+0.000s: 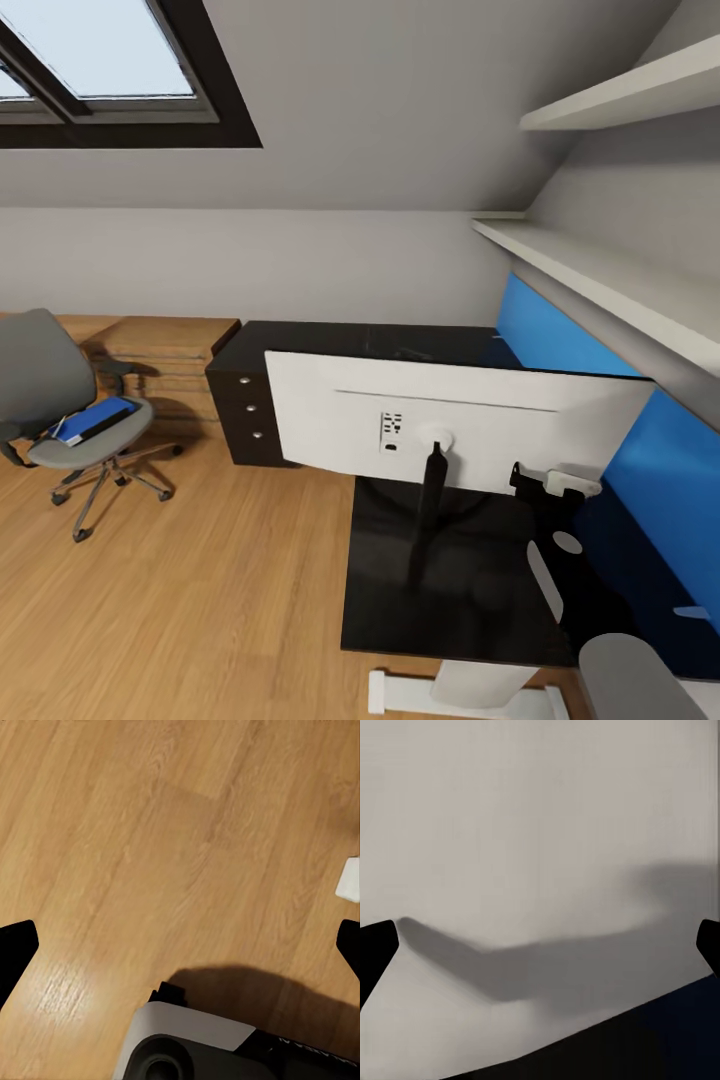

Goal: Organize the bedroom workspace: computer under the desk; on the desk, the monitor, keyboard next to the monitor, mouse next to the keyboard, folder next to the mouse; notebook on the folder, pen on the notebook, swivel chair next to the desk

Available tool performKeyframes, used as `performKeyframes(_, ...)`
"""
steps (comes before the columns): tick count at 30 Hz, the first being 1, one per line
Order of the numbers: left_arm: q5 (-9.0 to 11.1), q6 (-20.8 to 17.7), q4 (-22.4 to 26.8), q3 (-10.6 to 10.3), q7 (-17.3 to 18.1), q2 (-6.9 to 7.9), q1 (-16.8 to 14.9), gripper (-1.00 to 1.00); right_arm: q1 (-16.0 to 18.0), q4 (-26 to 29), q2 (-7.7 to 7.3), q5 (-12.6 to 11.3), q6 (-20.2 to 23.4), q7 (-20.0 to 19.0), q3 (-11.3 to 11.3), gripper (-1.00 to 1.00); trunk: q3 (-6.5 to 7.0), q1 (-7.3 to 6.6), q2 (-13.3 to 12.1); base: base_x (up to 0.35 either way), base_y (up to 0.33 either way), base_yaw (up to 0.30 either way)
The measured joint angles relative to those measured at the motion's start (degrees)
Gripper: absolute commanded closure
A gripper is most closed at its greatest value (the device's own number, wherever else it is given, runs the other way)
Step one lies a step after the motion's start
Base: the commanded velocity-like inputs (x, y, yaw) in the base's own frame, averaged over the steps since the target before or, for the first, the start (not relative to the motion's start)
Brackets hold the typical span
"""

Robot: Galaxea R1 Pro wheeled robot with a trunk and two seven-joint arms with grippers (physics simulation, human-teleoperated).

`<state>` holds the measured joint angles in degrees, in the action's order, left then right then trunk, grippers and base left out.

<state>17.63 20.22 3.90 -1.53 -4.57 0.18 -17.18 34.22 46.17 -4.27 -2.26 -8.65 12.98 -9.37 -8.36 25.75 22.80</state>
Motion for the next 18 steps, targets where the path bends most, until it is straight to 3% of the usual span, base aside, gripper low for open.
performKeyframes(18, 0.0, 0.0, 0.0, 0.0, 0.0, 0.0, 0.0, -1.0, 0.0, 0.0, -0.37, 0.0, 0.1, 0.0, 0.0, -1.0, 0.0, -0.01, 0.0, 0.114, 0.0, 0.0)
